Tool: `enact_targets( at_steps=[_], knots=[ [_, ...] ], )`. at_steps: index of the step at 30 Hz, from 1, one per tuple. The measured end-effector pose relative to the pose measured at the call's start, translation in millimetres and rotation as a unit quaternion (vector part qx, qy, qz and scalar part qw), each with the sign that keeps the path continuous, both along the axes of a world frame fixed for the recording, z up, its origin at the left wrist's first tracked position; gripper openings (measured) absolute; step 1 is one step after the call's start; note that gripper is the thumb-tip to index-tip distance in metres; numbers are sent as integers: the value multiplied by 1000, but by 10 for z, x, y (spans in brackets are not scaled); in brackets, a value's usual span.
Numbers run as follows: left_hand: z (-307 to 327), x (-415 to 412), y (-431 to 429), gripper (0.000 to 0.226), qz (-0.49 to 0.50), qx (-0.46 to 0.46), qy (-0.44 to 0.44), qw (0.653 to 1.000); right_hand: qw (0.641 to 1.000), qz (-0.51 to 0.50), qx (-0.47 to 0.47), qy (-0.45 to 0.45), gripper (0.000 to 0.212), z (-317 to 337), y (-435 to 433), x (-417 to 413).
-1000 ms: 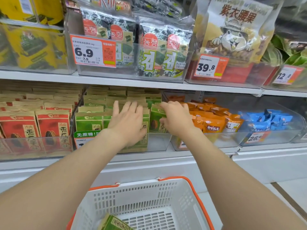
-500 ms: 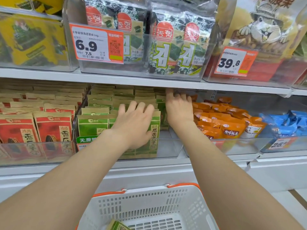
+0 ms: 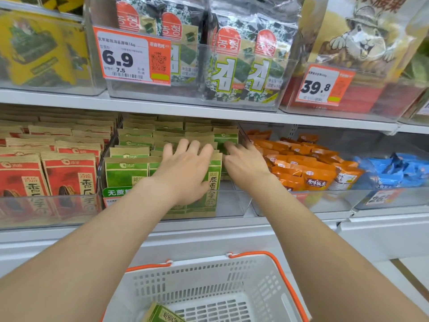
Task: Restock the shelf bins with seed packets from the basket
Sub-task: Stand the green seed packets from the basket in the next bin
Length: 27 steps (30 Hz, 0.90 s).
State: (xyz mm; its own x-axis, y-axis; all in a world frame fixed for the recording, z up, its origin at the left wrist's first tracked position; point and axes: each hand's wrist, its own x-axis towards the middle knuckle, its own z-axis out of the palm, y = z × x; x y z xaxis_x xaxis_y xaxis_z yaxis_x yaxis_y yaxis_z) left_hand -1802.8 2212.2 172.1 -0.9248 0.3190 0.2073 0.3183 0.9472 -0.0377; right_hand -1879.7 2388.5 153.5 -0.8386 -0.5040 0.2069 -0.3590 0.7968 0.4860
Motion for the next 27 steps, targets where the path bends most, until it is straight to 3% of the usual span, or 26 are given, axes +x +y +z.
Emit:
enact_targets(
  at_steps=[7, 11, 16, 19, 21, 23, 27],
  knots=[
    [-5, 106, -22, 70, -8, 16, 2, 1000, 998, -46, 2, -43, 45, 31, 69, 143],
    [5, 262, -6, 81, -24, 28, 32, 999, 998, -14, -52, 15, 37, 28, 175, 388],
    [31, 511, -3, 46, -2, 15, 119, 993, 973, 81, -159, 147, 4, 32, 122, 804],
    [-14, 697, -23, 34, 44, -64, 137, 987, 971, 117, -189, 93, 15, -135, 14, 1089],
    [-84, 817, -37, 29, 48, -100, 84, 990, 983, 107, -150, 5, 17, -284, -83, 1263],
    [-178, 902, -76, 32, 39, -141, -29, 989, 988, 65, -50, -129, 12, -454, -182, 1437],
    [-544, 1083, -155, 39, -2, -195, -299, 934, 959, 33, -9, -283, 13, -962, -401, 1722]
  ],
)
